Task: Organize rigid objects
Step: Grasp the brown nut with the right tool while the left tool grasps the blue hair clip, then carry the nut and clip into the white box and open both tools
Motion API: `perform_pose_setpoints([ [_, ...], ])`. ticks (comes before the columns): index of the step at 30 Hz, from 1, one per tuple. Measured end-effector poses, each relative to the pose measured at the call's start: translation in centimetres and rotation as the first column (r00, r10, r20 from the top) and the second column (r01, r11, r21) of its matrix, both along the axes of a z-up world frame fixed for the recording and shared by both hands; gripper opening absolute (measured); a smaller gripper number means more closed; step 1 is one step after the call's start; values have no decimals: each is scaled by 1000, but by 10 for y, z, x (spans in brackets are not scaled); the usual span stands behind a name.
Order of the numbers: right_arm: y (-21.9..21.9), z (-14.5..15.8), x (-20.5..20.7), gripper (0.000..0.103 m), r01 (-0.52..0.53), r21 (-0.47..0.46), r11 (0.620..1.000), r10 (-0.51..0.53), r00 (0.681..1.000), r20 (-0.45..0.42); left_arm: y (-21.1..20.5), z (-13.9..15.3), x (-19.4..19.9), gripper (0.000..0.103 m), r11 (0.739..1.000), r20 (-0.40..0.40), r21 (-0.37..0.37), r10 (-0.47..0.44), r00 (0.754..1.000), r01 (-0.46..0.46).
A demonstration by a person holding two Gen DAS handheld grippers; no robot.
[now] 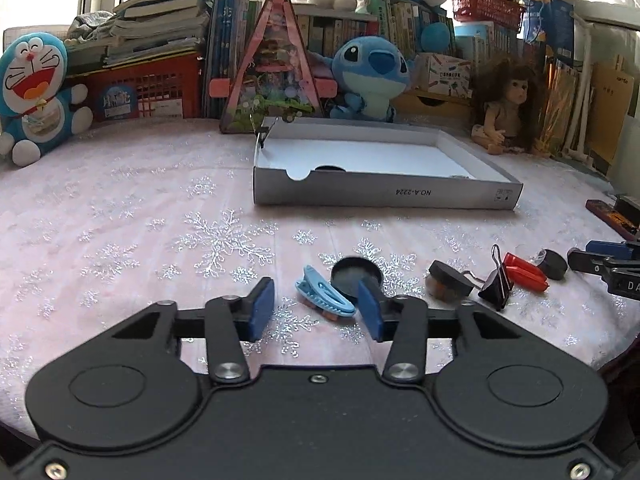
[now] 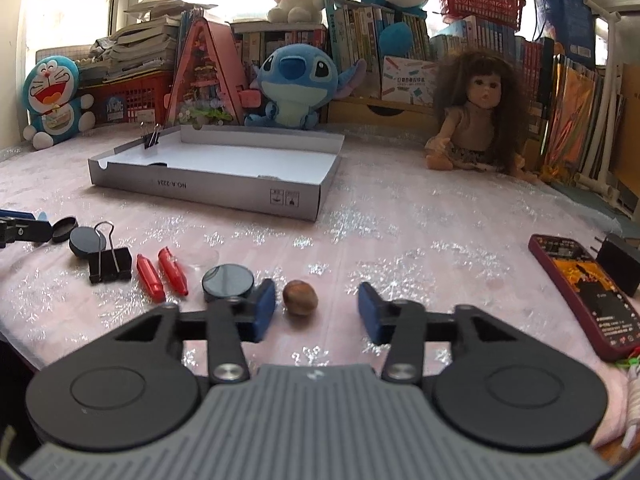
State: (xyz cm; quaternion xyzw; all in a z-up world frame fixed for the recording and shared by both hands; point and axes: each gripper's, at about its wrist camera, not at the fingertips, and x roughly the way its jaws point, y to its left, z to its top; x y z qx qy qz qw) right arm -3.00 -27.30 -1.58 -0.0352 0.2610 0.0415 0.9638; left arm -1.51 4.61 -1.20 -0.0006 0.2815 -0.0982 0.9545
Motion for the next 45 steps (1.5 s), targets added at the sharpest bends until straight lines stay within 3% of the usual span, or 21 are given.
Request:
perform_pose_setpoints([
  [2, 1, -2, 1, 30, -7, 7, 1000, 7, 1000, -12, -1, 0, 2, 21, 1000, -4, -14, -9, 1000, 9],
  [4, 3, -3, 1, 22, -13, 5, 1000, 14, 1000, -13, -1, 0, 3, 14, 1000, -9, -24, -9, 1000, 9],
  [18, 2, 16, 16, 22, 19, 37, 999, -19, 1000, -5, -3, 23, 17, 14, 999, 35, -45, -13, 999, 14],
  [30, 5, 41, 66, 22, 31, 75, 997, -31, 999, 7, -13, 57, 73, 14, 998, 53, -66, 5, 999, -2],
  [38, 3, 56, 131, 22, 31, 154, 988, -21, 998, -65, -16, 67, 145, 14, 994, -30, -99, 36, 999, -39],
  [45, 3, 47, 186, 22, 48, 210, 977, -10, 984, -179, -17, 52, 197, 14, 994, -101, -83, 66, 993, -75],
])
